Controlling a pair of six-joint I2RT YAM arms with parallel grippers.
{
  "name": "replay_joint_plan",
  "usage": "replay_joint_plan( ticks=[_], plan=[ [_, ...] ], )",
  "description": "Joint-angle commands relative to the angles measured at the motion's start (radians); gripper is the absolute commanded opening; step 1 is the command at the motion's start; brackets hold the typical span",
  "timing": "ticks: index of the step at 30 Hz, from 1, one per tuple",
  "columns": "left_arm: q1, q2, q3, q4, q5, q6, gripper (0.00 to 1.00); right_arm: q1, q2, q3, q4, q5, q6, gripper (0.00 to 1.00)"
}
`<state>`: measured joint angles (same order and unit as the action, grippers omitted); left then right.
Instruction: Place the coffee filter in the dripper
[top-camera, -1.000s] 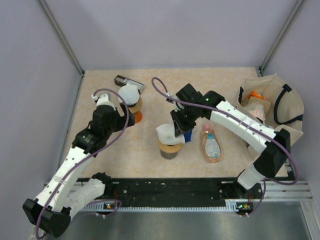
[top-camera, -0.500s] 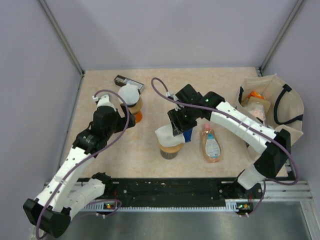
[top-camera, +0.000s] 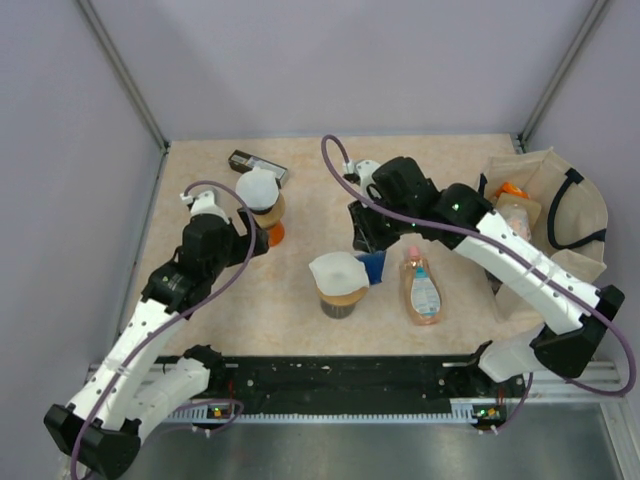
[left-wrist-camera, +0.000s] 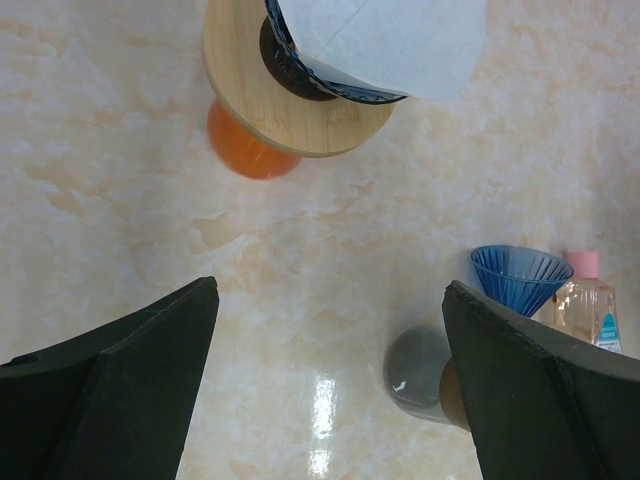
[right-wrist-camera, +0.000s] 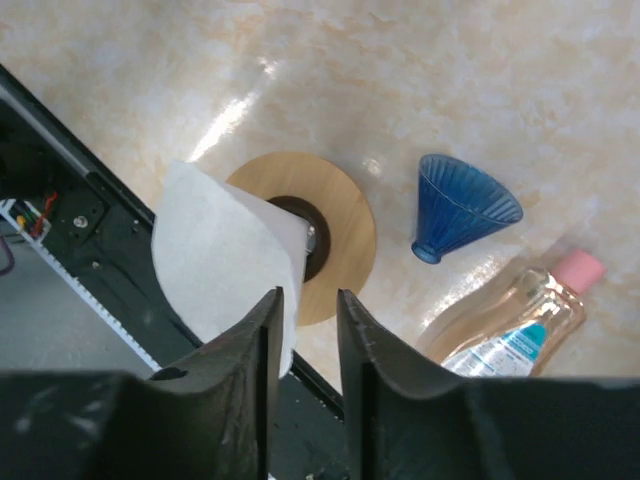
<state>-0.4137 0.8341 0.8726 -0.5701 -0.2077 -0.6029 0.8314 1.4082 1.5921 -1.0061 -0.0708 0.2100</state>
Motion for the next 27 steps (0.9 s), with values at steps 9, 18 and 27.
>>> replay_joint_plan(
  ticks=[9,18,27],
  plan=[
    [0.004,-0.078,-0.027,-0.007,-0.036,-0.012,0.99,0.146,0.067,0.014,0.061,-0.041,-0.077,0.14],
    [0.006,-0.063,-0.034,-0.010,-0.041,-0.014,0.99,0.150,0.140,-0.034,0.050,-0.021,-0.077,0.12],
    [0.006,-0.058,-0.034,-0.010,-0.051,-0.008,0.99,0.153,0.164,-0.092,0.034,0.043,-0.078,0.12]
  ],
)
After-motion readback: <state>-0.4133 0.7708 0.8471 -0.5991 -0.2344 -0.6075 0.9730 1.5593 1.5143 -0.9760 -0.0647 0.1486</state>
